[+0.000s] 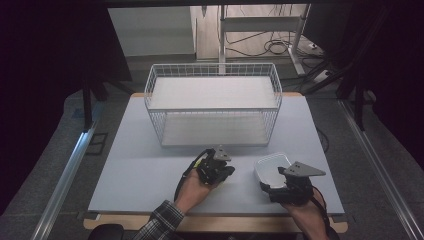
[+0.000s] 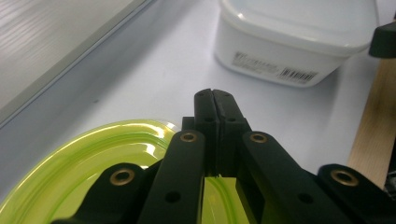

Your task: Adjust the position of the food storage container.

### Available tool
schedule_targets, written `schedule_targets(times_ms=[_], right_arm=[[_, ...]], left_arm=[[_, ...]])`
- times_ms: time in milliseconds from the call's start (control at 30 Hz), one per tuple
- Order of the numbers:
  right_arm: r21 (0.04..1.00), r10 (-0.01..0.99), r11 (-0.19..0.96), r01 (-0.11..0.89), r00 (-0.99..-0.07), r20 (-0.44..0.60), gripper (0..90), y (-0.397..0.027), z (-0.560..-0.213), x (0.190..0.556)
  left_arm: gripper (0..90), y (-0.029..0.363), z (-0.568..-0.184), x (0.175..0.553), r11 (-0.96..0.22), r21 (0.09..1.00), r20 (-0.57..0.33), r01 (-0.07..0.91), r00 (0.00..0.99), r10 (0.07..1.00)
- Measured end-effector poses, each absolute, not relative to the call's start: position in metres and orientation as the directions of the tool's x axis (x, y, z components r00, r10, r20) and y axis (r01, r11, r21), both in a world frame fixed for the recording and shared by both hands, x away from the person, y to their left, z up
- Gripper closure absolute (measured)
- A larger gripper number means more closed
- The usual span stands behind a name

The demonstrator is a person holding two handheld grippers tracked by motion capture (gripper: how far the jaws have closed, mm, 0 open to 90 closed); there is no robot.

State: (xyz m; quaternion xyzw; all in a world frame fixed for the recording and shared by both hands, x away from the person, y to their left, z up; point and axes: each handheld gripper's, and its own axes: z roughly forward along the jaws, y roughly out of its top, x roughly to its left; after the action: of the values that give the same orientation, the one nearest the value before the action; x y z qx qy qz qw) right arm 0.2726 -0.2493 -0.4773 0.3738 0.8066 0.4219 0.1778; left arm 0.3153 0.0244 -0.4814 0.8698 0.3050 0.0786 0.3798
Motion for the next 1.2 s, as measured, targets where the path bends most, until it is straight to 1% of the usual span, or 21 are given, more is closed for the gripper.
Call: schedule_targets(times_ms=[400,500,1200], right_arm=[[0.812,0.752,0.369,0.452,-0.658,0.025,15.6,-0.249,-0.478,0.273],[0.813,0.751,0.371,0.449,-0.660,0.022,15.6,-0.249,-0.478,0.273],[0.809,0.753,0.370,0.457,-0.657,0.027,17.2,-0.248,-0.479,0.274]], left_arm=[[89.7,0.067,-0.483,0.307,-0.502,0.700,-0.105,0.507,0.770,0.630],[89.7,0.077,-0.483,0.305,-0.505,0.699,-0.095,0.506,0.766,0.636],[89.5,0.156,-0.487,0.297,-0.435,0.690,-0.099,0.578,0.671,0.735]])
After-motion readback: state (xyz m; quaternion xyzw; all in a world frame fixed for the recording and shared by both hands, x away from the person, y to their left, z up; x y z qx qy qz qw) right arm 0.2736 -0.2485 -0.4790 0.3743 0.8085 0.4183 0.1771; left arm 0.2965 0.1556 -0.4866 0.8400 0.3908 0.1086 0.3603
